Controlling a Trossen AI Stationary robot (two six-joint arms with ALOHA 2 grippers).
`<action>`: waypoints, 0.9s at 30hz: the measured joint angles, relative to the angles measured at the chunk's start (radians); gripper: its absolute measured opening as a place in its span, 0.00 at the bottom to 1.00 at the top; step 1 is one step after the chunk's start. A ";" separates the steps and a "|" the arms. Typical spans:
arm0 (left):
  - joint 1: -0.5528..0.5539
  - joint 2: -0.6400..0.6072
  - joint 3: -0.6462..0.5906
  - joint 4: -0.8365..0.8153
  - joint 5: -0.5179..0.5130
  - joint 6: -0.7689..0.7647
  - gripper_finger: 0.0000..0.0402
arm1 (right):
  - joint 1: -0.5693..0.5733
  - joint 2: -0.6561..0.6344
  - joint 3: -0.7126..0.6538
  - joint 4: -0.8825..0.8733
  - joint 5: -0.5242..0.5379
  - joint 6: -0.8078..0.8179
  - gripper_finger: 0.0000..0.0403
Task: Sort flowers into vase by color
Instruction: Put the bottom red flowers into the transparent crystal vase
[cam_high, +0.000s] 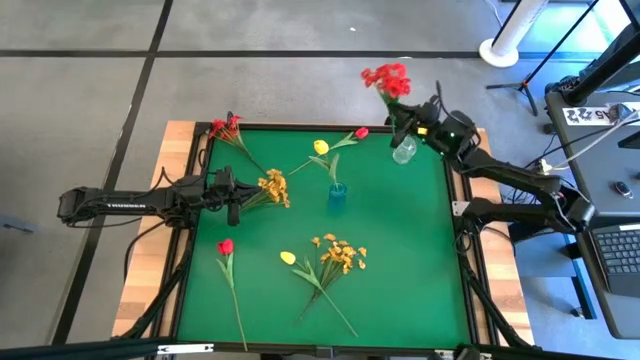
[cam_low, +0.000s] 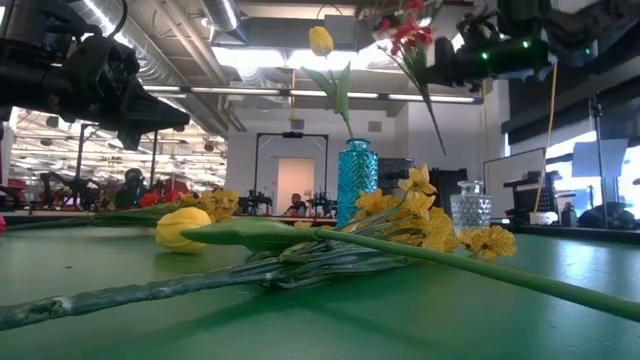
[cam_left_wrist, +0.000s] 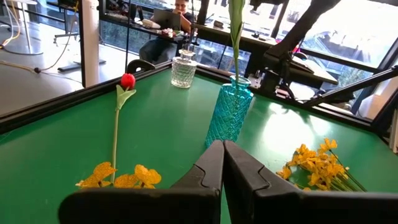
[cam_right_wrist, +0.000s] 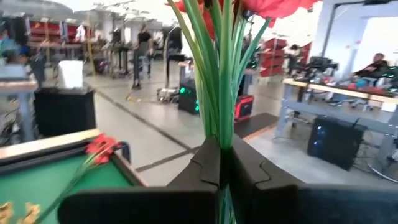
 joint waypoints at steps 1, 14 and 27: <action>0.000 0.000 0.000 0.000 0.000 0.000 0.01 | -0.017 -0.003 -0.028 0.036 -0.002 0.009 0.01; 0.000 0.000 0.000 0.000 0.000 0.000 0.01 | -0.165 -0.040 -0.259 0.322 0.025 -0.008 0.02; 0.000 0.000 0.000 0.000 0.000 0.000 0.01 | -0.184 -0.027 -0.327 0.288 -0.003 -0.005 0.03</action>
